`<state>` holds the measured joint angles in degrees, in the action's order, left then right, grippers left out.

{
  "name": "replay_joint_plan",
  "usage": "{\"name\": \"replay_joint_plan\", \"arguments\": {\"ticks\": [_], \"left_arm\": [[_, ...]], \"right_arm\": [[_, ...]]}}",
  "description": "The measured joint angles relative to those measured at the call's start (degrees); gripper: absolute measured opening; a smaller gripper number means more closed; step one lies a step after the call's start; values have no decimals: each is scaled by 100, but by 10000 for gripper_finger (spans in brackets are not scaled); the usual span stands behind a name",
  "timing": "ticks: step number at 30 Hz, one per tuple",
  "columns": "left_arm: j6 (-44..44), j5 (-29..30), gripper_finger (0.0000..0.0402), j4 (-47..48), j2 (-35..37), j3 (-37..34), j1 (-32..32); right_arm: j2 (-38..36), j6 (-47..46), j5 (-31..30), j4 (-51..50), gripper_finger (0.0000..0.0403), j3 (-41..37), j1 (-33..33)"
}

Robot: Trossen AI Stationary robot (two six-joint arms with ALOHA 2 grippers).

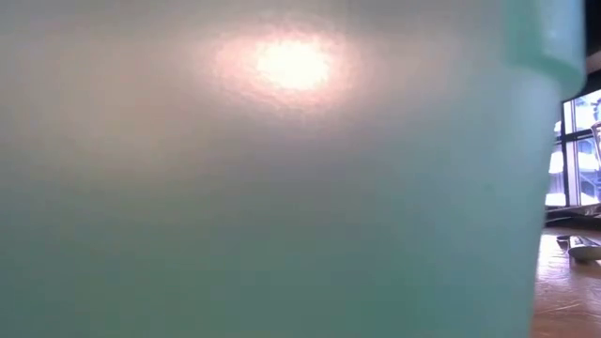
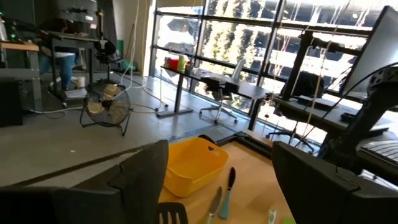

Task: Pick & Place Kitchen Items
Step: Put the blue spatula into the blue bin

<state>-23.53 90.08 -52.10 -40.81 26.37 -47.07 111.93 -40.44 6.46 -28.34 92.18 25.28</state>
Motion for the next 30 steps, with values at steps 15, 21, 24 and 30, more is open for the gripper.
{"name": "replay_joint_plan", "arguments": {"ticks": [15, 21, 24, 30], "left_arm": [[24, -3, 281, 11, 56, 2, -55], [-13, -4, 281, 9, 58, 2, -64], [-15, -4, 281, 9, 58, 2, -68], [-108, -4, 281, 7, 58, 2, -72]], "right_arm": [[1866, 793, 218, -2691, 27, 2741, 100], [1931, 893, 597, -2901, 27, 2749, -2], [1931, 1017, 625, -3212, 27, 2749, -83], [1946, 1288, 596, -3452, 27, 2690, -238]]}}
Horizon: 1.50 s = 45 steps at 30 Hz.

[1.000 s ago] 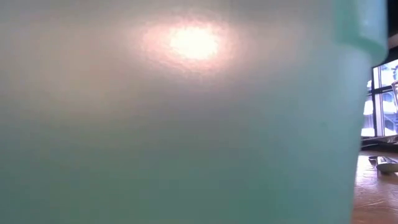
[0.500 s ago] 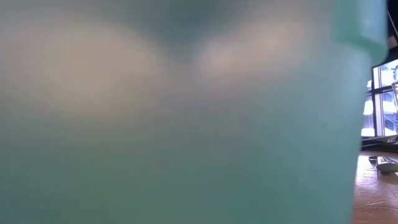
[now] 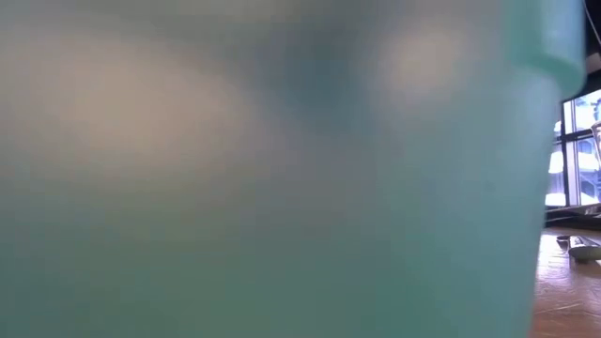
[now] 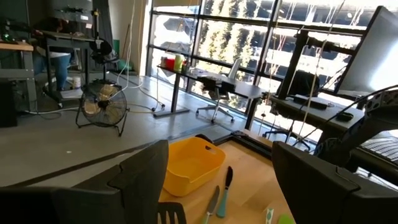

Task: Pick & Place Kitchen Items
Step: Put the blue spatula into the blue bin

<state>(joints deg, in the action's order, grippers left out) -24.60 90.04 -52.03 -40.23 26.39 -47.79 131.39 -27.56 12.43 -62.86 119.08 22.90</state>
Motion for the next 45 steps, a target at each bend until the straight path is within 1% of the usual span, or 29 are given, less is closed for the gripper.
{"name": "replay_joint_plan", "arguments": {"ticks": [6, 14, 17, 23, 25, 38, 42, 45], "left_arm": [[2, 0, 281, 0, 0, 0, -2], [0, 0, 281, 0, 0, 0, 0], [0, 0, 281, 0, 1, 2, -2], [2, -1, 281, -1, 1, 2, -2], [2, -2, 281, 0, 0, 2, -2], [-8, -2, 281, 0, 0, 2, -2], [-13, -2, 281, 0, 2, 2, -2], [-15, -2, 281, 0, 0, 2, -2]], "right_arm": [[70, 143, -41, 37, 27, -172, -125], [230, 208, -46, -351, 27, -188, -145], [242, 164, -194, -632, 27, -188, -119], [242, 156, -222, -984, 27, -188, -109], [242, 149, -322, -1050, 27, -188, -108], [243, 554, -341, -747, 30, -188, -108], [402, 616, -270, -696, 30, -185, -106], [619, 664, -45, -651, 30, -184, -109]]}}
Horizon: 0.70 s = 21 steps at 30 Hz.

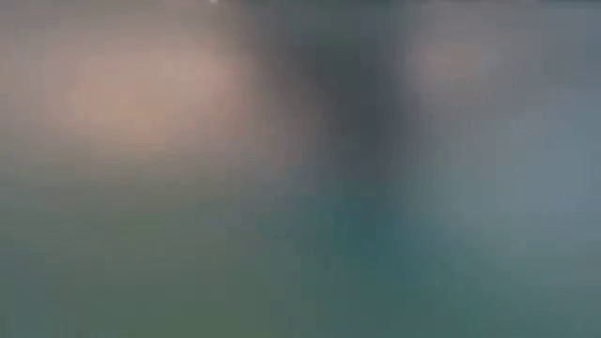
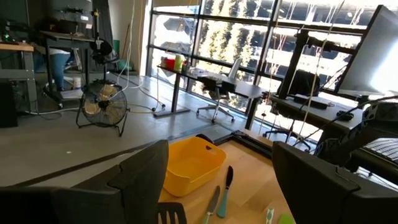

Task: Pick & Place Kitchen Items
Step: Put the blue spatula into the blue bin

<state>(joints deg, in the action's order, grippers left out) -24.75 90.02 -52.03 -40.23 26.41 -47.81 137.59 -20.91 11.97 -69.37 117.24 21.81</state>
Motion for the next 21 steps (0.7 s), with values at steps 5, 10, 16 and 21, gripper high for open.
{"name": "replay_joint_plan", "arguments": {"ticks": [5, 10, 16, 21], "left_arm": [[0, -2, 281, 0, 2, 0, -11], [0, -2, 281, 0, 2, 0, -11], [0, -2, 281, 2, 0, 0, -11], [0, -2, 281, 2, 1, 0, -11]], "right_arm": [[82, 62, 74, -100, 30, 23, -3], [104, 61, 30, -183, 31, 143, 3], [128, 38, -31, -176, 79, 141, 3], [130, 101, -14, -125, 134, 242, 36]]}}
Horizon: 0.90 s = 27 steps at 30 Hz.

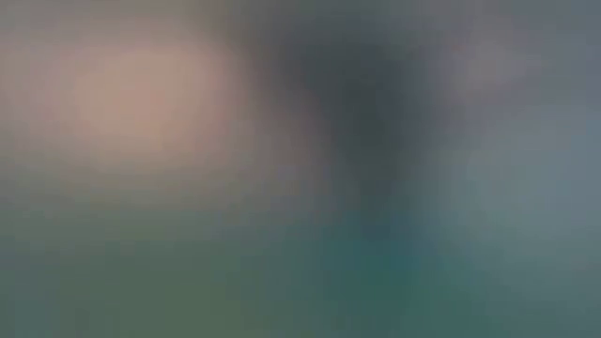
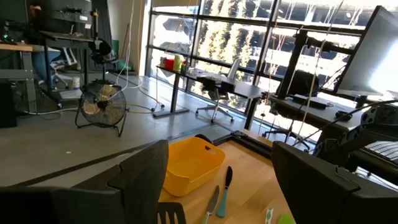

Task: Pick & Place Kitchen Items
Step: Put the blue spatula into the blue bin, then put the orange table knife into the transparent bin

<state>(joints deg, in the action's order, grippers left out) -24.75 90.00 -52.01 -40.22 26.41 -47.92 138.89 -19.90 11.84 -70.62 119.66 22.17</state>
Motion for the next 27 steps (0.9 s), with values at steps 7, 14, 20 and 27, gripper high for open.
{"name": "replay_joint_plan", "arguments": {"ticks": [7, 14, 20, 27], "left_arm": [[-2, 0, 281, 0, 0, 0, 0], [-4, 0, 281, 0, 2, 0, 0], [-4, 0, 281, 15, 0, 0, 0], [-107, 0, 281, 17, 1, 0, 0]], "right_arm": [[0, 164, -260, -377, 166, 781, 7], [-207, 302, -1058, -1136, 167, 1438, 5], [-670, 67, -1143, -1776, 167, 1499, 60], [-1098, -96, -1187, -1942, 167, 1532, 588]]}}
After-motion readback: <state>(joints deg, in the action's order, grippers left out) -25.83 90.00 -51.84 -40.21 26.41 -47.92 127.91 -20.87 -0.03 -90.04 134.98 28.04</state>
